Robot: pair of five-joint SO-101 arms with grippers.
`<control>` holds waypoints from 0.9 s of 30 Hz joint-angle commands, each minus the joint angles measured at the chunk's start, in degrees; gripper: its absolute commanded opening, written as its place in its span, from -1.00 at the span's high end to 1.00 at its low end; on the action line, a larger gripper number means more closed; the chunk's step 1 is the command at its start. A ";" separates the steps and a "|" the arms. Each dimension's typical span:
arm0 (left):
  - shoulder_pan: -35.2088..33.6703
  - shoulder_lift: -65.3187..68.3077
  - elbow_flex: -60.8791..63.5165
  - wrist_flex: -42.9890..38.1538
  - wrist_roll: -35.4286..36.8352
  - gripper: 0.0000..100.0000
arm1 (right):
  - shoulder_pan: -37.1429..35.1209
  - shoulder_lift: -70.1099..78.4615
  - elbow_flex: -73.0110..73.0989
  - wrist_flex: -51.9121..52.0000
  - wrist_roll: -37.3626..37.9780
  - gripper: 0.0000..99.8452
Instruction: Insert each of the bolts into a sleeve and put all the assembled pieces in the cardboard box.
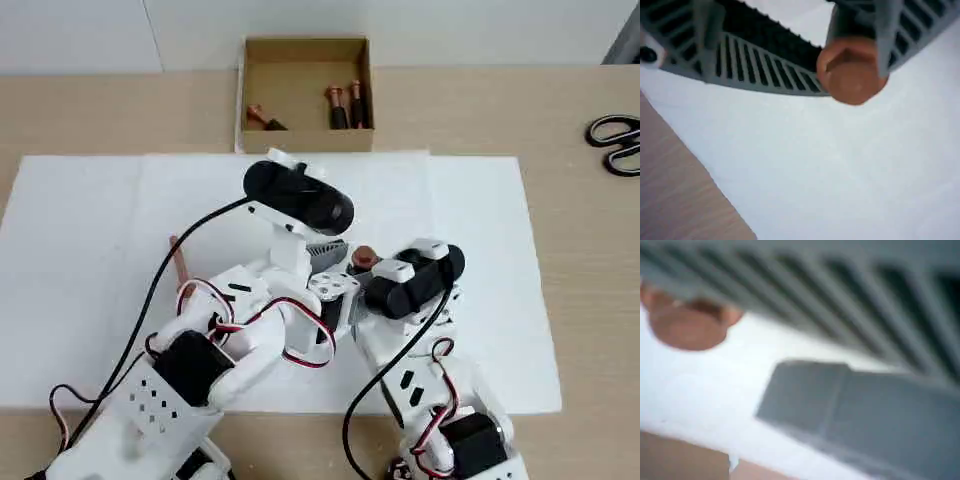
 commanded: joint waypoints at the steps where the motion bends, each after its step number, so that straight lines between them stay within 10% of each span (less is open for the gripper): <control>1: -1.32 -2.02 -3.30 1.05 -0.35 0.59 | 0.13 -0.75 -0.53 -1.01 -0.62 0.99; 14: -21.36 -7.65 -7.69 20.31 -3.78 0.59 | 0.84 -0.75 2.46 -1.01 -0.44 0.99; 27: -27.34 -7.65 -7.43 33.41 -4.66 0.59 | 20.18 6.73 -9.58 9.89 11.87 0.99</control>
